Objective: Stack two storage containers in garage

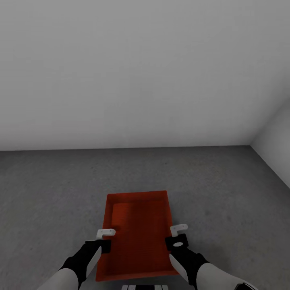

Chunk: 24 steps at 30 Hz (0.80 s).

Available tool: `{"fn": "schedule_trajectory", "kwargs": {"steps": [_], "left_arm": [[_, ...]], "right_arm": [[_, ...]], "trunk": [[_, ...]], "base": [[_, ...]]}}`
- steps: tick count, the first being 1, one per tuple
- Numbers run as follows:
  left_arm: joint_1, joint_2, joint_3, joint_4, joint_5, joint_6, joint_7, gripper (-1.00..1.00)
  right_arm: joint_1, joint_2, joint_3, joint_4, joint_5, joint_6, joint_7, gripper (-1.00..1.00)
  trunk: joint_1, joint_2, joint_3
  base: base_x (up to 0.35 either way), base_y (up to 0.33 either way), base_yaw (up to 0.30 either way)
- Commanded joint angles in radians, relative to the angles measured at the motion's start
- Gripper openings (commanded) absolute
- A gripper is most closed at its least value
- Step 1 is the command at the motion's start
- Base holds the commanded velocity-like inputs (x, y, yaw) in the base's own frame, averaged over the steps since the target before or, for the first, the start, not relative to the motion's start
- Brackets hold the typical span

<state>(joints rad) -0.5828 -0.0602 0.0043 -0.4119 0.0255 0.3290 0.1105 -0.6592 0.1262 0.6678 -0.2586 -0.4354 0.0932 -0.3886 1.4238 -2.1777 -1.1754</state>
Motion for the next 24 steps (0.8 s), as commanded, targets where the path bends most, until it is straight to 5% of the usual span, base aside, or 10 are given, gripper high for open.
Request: {"fn": "schedule_trajectory", "kwargs": {"steps": [1,24], "left_arm": [[0.000,-0.001,0.002,-0.004,-0.003,0.005,0.005,-1.00],[0.000,-0.001,0.002,-0.004,-0.003,0.005,0.005,-1.00]], "right_arm": [[0.000,0.009,0.006,-0.002,-0.022,0.006,0.010,-1.00],[0.000,0.009,0.006,-0.002,-0.022,0.006,0.010,-1.00]], "trunk": [[0.000,0.000,-0.001],[0.019,-0.035,-0.016]], "base": [[0.000,0.000,0.000],[0.000,0.000,0.000]]}}
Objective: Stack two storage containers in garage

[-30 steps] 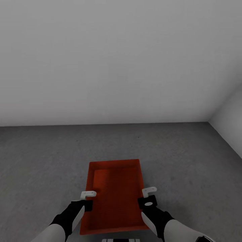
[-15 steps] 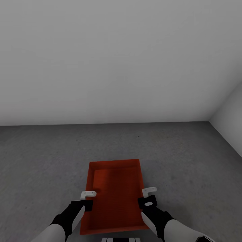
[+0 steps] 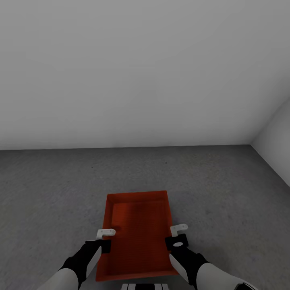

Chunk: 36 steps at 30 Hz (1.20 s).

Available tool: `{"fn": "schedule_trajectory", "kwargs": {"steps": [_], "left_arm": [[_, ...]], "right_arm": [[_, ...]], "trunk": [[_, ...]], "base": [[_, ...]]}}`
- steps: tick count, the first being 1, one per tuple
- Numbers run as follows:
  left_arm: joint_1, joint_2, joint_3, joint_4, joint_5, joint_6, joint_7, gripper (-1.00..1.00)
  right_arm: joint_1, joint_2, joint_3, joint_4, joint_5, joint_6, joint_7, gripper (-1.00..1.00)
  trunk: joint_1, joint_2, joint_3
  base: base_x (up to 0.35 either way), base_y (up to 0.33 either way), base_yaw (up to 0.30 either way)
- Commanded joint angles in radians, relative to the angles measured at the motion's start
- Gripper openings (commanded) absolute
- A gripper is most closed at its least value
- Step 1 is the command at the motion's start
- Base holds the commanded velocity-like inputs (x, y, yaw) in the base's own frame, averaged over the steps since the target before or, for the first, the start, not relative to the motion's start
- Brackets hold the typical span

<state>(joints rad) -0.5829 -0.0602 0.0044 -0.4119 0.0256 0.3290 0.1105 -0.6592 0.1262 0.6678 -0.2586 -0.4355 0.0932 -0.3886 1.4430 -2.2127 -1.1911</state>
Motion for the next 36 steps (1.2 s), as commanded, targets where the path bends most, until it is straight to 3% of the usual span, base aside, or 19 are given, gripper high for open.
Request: {"fn": "schedule_trajectory", "kwargs": {"steps": [1,36], "left_arm": [[0.000,-0.001,0.002,-0.004,-0.003,0.005,0.005,-1.00],[0.000,-0.001,0.003,-0.005,-0.003,0.006,0.005,-1.00]], "right_arm": [[0.000,0.009,0.006,-0.002,-0.022,0.006,0.010,-1.00],[0.000,0.008,0.006,-0.002,-0.022,0.006,0.010,-1.00]], "trunk": [[0.000,0.000,-0.001],[0.000,0.000,-0.001]], "base": [[0.000,0.000,0.000],[0.000,0.000,-0.031]]}}
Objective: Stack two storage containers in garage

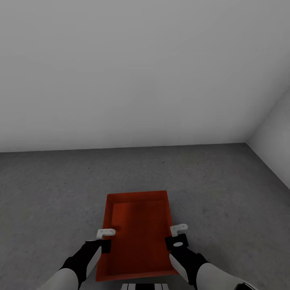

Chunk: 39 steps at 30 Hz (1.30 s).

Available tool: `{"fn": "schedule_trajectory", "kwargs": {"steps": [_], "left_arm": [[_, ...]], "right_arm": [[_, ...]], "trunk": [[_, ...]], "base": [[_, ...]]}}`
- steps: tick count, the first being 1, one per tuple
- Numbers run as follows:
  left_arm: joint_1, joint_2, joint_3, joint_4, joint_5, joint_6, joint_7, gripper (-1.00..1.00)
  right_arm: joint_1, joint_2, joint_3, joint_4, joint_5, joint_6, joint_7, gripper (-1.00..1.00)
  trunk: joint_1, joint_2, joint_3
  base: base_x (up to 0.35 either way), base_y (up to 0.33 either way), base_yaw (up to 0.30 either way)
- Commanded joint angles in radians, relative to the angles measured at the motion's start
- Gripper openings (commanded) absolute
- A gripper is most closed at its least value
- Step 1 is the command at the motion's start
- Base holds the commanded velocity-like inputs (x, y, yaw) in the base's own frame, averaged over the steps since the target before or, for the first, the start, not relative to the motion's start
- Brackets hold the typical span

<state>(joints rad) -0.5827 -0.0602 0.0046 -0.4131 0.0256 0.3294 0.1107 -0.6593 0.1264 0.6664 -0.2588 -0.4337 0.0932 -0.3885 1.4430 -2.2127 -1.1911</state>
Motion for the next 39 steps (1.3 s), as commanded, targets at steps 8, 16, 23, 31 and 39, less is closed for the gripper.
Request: {"fn": "schedule_trajectory", "kwargs": {"steps": [8,16,23,31,39], "left_arm": [[0.000,-0.001,0.003,-0.004,-0.003,0.005,0.004,-1.00],[0.000,-0.001,0.003,-0.004,-0.003,0.006,0.004,-1.00],[0.000,-0.001,0.003,-0.004,-0.003,0.006,0.004,-1.00],[0.000,0.000,0.005,-0.004,-0.003,0.007,0.004,-1.00],[0.000,0.001,0.006,-0.002,-0.001,0.007,0.004,1.00]], "right_arm": [[0.000,0.009,0.007,-0.002,-0.023,0.007,0.010,-1.00],[0.000,0.009,0.008,-0.002,-0.022,0.007,0.010,-1.00],[0.000,0.009,0.014,-0.002,-0.015,0.009,0.011,-1.00],[0.000,0.006,0.016,-0.002,-0.014,0.011,0.016,-1.00],[0.000,0.007,0.015,-0.001,-0.017,0.012,0.012,1.00]], "trunk": [[0.000,0.000,-0.001],[0.000,0.000,-0.001],[0.000,0.000,-0.001],[0.000,0.000,-0.001],[0.000,0.000,-0.001]], "base": [[0.000,0.000,0.000],[0.000,0.000,0.000],[0.000,0.000,0.000],[0.000,0.000,0.000],[0.000,0.000,0.000]]}}
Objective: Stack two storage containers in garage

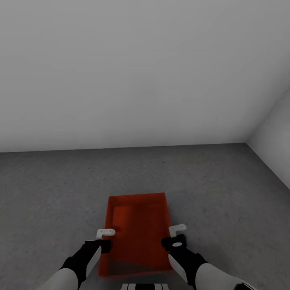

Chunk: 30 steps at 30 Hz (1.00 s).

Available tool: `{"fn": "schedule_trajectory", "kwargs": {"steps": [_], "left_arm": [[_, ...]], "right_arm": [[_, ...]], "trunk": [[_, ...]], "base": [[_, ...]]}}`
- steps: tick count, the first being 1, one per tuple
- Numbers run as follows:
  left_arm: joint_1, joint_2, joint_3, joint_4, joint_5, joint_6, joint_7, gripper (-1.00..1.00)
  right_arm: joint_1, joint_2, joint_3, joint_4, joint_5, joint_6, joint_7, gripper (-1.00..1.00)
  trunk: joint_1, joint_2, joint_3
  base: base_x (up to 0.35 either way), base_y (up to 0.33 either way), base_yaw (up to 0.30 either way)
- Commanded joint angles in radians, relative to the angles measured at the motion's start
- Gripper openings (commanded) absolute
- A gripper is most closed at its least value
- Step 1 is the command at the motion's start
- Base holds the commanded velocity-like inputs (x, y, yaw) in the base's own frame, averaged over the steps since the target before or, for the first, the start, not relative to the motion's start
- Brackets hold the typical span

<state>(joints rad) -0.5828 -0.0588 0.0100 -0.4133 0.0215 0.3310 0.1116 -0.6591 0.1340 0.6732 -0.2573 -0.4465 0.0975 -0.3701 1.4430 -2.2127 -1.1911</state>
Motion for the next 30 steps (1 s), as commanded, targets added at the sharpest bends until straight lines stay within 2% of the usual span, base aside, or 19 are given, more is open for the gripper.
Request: {"fn": "schedule_trajectory", "kwargs": {"steps": [1,30], "left_arm": [[0.000,-0.001,0.001,-0.002,0.003,0.005,0.003,1.00],[0.000,-0.002,-0.001,-0.004,0.008,0.005,0.003,1.00]], "right_arm": [[-0.001,-0.001,0.008,-0.002,-0.004,0.007,-0.007,1.00],[-0.001,-0.002,0.008,-0.002,-0.004,0.004,-0.006,1.00]], "trunk": [[0.000,0.000,-0.001],[0.000,0.000,-0.001]], "base": [[0.000,0.000,0.000],[0.000,0.000,0.000]]}}
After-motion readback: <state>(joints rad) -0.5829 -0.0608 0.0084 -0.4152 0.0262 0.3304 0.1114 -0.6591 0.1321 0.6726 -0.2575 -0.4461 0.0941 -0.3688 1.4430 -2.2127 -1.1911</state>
